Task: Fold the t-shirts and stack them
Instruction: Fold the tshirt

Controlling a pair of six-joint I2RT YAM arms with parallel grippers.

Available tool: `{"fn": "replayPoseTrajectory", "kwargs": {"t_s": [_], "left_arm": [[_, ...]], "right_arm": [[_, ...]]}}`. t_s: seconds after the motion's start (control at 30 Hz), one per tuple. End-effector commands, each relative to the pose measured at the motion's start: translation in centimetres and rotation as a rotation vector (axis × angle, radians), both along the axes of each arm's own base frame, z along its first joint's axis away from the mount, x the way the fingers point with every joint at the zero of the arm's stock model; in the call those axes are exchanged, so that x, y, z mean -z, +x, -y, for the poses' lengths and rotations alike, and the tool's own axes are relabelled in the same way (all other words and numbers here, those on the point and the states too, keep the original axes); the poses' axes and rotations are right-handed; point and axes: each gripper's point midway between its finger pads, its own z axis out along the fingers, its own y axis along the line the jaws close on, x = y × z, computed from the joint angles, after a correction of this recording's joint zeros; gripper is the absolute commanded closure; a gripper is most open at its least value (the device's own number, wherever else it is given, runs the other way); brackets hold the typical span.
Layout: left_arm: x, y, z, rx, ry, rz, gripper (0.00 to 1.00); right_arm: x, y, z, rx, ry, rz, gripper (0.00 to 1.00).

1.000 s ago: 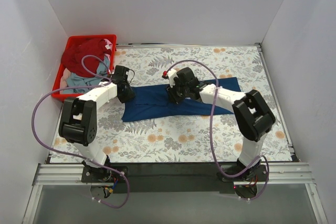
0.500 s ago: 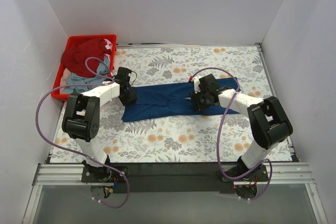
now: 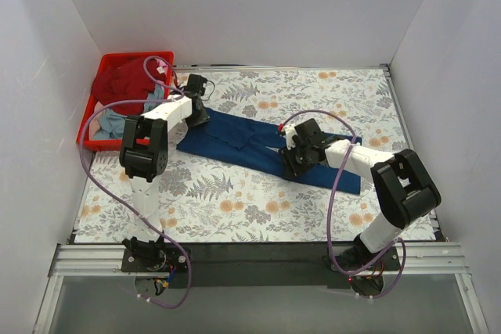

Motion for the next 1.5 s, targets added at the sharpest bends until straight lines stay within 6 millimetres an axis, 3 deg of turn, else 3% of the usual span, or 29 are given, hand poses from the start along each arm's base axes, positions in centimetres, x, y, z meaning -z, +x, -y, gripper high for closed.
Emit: {"fn": "replayPoseTrajectory", "kwargs": {"t_s": [0.0,0.1,0.13,0.17,0.2,0.23,0.3,0.33,0.37,0.4,0.43,0.47,0.5,0.53,0.67,0.77,0.8,0.87,0.9,1.03,1.13,1.2,1.37,1.47], "left_arm": [[3.0,0.6,-2.4,-0.016,0.12,-0.072,0.69],[1.2,2.5,-2.0,-0.014,0.107,-0.019,0.69],[-0.4,3.0,-1.6,-0.008,0.09,0.015,0.69],[-0.7,3.2,-1.5,-0.005,0.082,0.023,0.68],[-3.3,3.7,-1.3,-0.007,0.066,0.076,0.68],[-4.6,3.9,-1.3,-0.009,0.061,0.104,0.68],[-7.5,3.9,-1.1,-0.018,0.038,0.163,0.64],[-10.1,3.3,-1.2,-0.023,0.022,0.214,0.63],[-11.6,2.9,-1.2,-0.036,0.008,0.245,0.6],[-12.7,2.3,-1.2,-0.041,-0.003,0.266,0.58],[-15.2,1.1,-1.5,-0.045,-0.018,0.319,0.57],[-15.9,0.3,-1.6,-0.047,-0.025,0.335,0.56],[-16.7,-0.4,-1.7,-0.057,-0.039,0.353,0.56],[-17.9,-2.1,-2.0,-0.053,-0.055,0.38,0.55],[-19.0,-6.5,-1.8,-0.016,-0.099,0.402,0.48],[-18.2,-10.0,-1.5,0.031,-0.121,0.383,0.46],[-18.0,-10.8,-1.5,0.04,-0.128,0.38,0.45],[-17.6,-12.4,-1.1,0.06,-0.16,0.364,0.43],[-17.4,-13.6,-1.1,0.067,-0.17,0.366,0.43],[-15.8,-16.4,-1.2,0.081,-0.193,0.344,0.42],[-15.1,-17.7,-1.4,0.083,-0.199,0.337,0.42],[-14.7,-18.2,-1.4,0.085,-0.208,0.329,0.42],[-13.2,-18.8,-1.3,0.083,-0.213,0.293,0.42],[-12.3,-18.8,-1.2,0.086,-0.213,0.272,0.41]], "right_arm": [[2.2,-11.1,0.5,-0.1,-0.064,-0.384,0.51],[0.5,-11.7,-1.5,-0.157,-0.027,-0.377,0.5],[-0.9,-10.6,-2.8,-0.17,0.01,-0.345,0.51],[-1.7,-9.8,-3.5,-0.174,0.032,-0.322,0.5],[-2.4,-9.0,-4.2,-0.19,0.045,-0.293,0.5],[-4.5,-6.8,-5.9,-0.208,0.089,-0.221,0.5],[-5.8,-4.3,-7.7,-0.241,0.114,-0.153,0.51],[-6.5,-3.3,-8.6,-0.247,0.132,-0.126,0.5],[-8.5,-1.2,-10.2,-0.276,0.166,-0.05,0.5],[-8.0,-0.3,-11.1,-0.286,0.168,-0.047,0.5],[-8.4,0.9,-12.0,-0.3,0.186,-0.017,0.51],[-10.3,2.3,-13.9,-0.325,0.242,0.026,0.5],[-9.2,3.0,-14.7,-0.333,0.25,0.007,0.51],[-9.9,4.0,-16.1,-0.341,0.294,0.035,0.5],[-10.2,6.4,-20.8,-0.379,0.434,0.061,0.5],[-9.6,8.0,-23.5,-0.39,0.516,0.09,0.5],[-8.2,8.1,-24.0,-0.389,0.519,0.074,0.5],[-8.1,9.3,-25.1,-0.379,0.557,0.097,0.5],[-6.5,9.5,-25.4,-0.37,0.548,0.082,0.5],[-3.8,12.2,-25.5,-0.293,0.52,0.121,0.5],[-1.7,15.4,-23.8,-0.172,0.485,0.143,0.5],[-0.4,18.3,-21.5,-0.07,0.463,0.156,0.5],[-0.4,25.8,-15.8,0.127,0.469,0.202,0.49],[-2.8,29.1,-13.5,0.173,0.496,0.259,0.48]]}}
